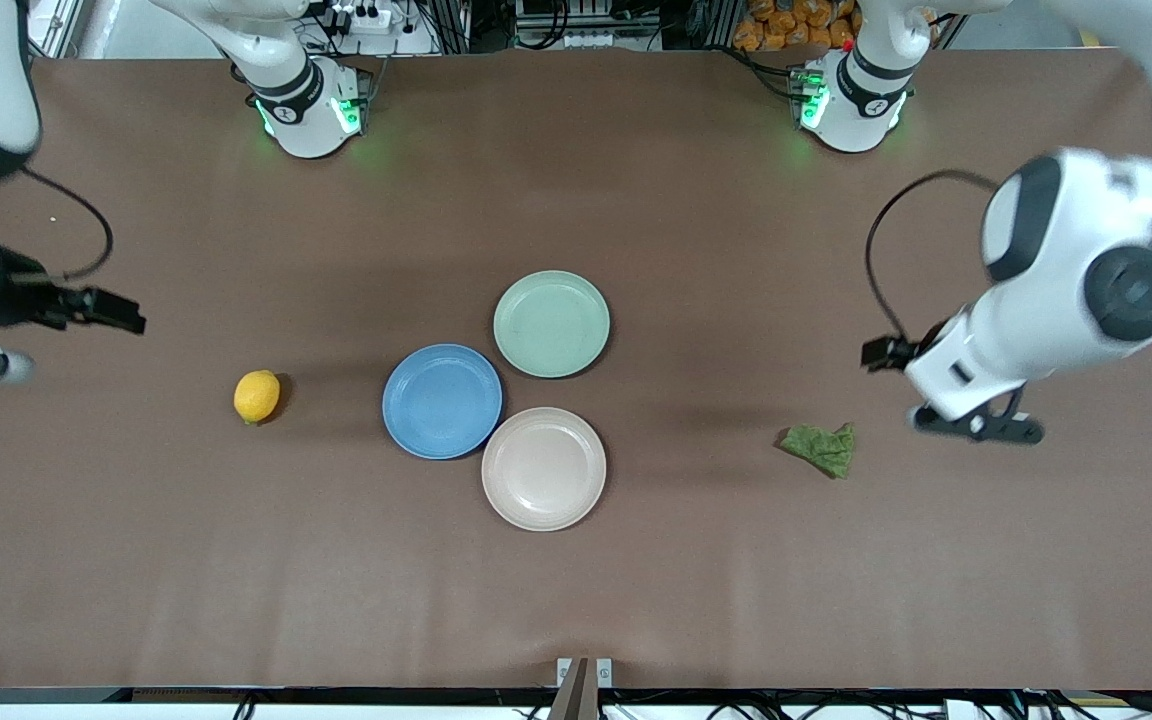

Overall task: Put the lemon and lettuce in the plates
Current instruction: 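Reach the right gripper to the lemon while the left gripper reaches the lettuce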

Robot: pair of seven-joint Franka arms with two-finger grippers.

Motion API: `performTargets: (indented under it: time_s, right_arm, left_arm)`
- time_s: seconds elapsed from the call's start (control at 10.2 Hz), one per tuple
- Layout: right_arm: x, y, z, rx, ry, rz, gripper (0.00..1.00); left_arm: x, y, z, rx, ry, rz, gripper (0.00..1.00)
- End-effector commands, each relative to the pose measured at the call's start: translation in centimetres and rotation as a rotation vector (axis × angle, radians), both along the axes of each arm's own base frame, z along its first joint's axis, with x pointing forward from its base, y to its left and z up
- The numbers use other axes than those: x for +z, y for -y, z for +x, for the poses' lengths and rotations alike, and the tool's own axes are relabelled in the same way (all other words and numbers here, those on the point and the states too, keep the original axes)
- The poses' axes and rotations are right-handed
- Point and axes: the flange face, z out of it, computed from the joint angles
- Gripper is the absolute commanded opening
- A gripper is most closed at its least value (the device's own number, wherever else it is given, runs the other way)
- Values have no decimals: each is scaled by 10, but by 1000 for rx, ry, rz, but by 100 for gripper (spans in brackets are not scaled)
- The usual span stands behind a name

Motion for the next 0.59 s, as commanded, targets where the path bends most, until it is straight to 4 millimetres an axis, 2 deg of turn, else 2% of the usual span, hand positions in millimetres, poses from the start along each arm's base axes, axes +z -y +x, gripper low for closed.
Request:
performTargets:
  time_s: [0.0,0.1,0.2,0.29,0.39,0.49]
  right_arm:
    - [-89,28,21,-40,-2,4,100]
    - [-123,29,23,-44,-2,4,100]
    - [-152,17,19,-29,-2,6,100]
    - [-192,13,14,-25,-7,8,100]
    - [-223,12,9,-24,-2,10,100]
    - [-243,9,6,-25,10,12,100]
  left_arm:
    - [-69,-1,25,8,15,-9,100]
    - [-98,7,29,0,21,-12,100]
    - [-124,9,29,0,6,-11,100]
    - [-142,7,31,6,10,-14,100]
    - [-165,1,32,13,20,-18,100]
    - [-187,6,27,6,43,-24,100]
